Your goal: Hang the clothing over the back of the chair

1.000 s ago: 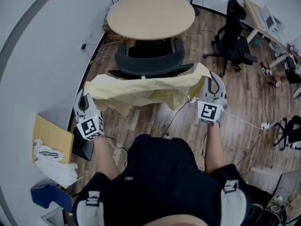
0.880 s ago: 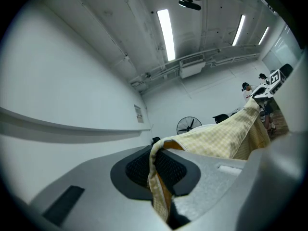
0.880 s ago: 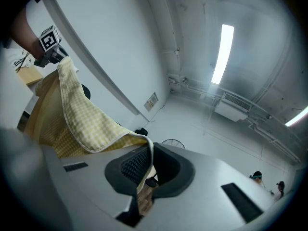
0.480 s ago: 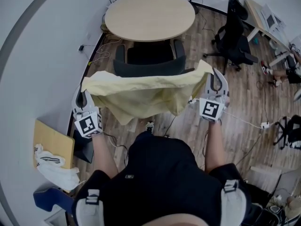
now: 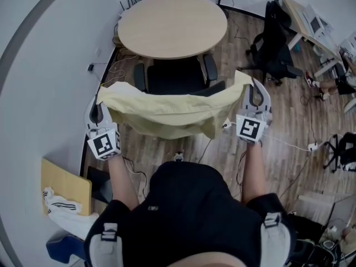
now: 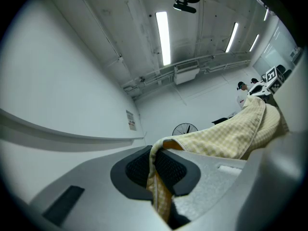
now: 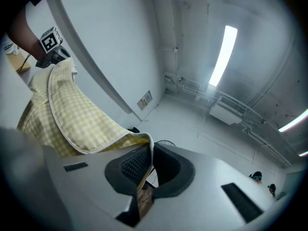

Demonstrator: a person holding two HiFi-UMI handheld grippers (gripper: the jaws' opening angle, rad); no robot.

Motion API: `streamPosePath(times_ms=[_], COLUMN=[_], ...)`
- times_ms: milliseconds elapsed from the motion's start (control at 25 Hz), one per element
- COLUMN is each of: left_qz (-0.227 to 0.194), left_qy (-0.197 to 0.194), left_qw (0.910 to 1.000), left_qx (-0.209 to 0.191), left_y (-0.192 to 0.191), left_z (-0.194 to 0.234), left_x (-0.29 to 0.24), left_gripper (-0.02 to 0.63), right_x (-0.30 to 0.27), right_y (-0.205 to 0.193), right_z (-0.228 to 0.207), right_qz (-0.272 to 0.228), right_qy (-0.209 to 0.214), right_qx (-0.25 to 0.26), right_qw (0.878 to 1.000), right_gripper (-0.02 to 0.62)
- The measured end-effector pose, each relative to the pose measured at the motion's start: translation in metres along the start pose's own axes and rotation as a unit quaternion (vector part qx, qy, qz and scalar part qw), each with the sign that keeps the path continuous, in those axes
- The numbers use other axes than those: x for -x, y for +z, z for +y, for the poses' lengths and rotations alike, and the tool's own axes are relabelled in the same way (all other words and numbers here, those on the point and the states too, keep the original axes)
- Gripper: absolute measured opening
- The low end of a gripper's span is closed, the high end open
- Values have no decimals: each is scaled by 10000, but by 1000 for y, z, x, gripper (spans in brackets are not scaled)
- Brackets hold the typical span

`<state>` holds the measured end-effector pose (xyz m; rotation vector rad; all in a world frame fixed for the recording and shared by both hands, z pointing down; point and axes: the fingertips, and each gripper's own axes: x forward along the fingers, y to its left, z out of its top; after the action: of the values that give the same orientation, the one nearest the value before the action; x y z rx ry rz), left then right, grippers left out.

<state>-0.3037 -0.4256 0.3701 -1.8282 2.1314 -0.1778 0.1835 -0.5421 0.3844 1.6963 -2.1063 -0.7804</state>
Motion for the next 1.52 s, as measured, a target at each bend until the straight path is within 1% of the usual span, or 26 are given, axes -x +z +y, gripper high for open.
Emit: streamPosePath(times_ms=[280, 520, 720, 880, 1000, 1120, 1360, 1520], left_qz=[-95, -88, -101, -70, 42, 146, 550, 718], left_qy=[-257, -379, -448, -575, -716, -835, -1171, -1289], left_qw=[9996, 9992, 9989, 9983, 9974, 9963, 9915, 9889], left_qx=[-2, 24, 7, -13, -60, 106, 135, 174], left_y=[-9, -14, -12, -23, -38, -48, -91, -107], left_z=[3, 0, -2, -5, -7, -13, -26, -39], left_x=[-41, -70, -88, -93, -95, -94, -82, -72], left_gripper=[11, 11, 11, 11, 11, 11, 11, 11], right_x=[-24, -37, -46, -48, -46, -40, -10, 11], right_y=[-3, -9, -12, -23, -34, -47, -73, -83], right_z=[3, 3, 1, 11, 19, 27, 48, 58], right_qz=[147, 227, 290, 449, 630, 819, 1224, 1375], right_qy=[-113, -235, -325, -299, -261, -226, -124, -5], right_qx=[53, 61, 65, 10, -22, -38, -95, 41], right_qw=[9998, 9994, 9990, 9985, 9977, 9964, 9924, 9905], right_gripper=[2, 2, 2, 2, 2, 2, 2, 2])
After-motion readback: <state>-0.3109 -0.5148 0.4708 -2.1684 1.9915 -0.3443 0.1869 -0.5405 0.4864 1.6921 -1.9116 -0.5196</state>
